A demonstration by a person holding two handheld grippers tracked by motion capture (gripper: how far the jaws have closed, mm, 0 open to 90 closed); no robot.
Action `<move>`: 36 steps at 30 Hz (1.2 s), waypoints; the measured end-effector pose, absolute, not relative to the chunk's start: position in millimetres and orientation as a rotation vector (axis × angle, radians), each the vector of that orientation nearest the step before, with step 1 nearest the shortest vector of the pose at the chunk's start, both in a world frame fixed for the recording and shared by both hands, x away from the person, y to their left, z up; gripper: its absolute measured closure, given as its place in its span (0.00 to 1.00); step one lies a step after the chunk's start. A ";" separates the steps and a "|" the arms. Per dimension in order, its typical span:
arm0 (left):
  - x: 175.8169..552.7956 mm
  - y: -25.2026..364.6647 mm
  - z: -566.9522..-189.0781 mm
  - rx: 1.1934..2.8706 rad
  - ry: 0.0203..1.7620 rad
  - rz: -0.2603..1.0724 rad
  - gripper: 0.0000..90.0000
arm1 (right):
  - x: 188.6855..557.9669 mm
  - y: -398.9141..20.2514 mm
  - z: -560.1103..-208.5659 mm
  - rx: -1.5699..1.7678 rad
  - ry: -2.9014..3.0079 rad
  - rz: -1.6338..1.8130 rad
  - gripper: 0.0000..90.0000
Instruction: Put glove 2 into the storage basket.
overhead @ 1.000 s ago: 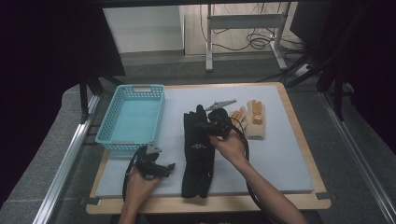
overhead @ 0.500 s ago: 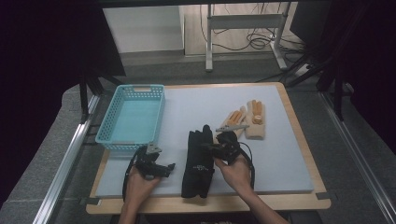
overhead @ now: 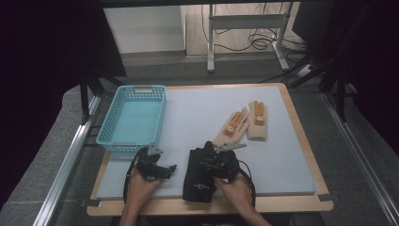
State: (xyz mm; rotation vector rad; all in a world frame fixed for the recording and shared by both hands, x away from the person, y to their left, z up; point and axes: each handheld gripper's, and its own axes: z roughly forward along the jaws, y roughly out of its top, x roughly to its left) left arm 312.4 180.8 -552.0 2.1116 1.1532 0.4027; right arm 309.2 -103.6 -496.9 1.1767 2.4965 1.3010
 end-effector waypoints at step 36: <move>299.0 218.4 -543.3 2.098 1.234 0.465 0.04 | 307.8 -110.2 -529.3 0.910 2.708 1.247 0.92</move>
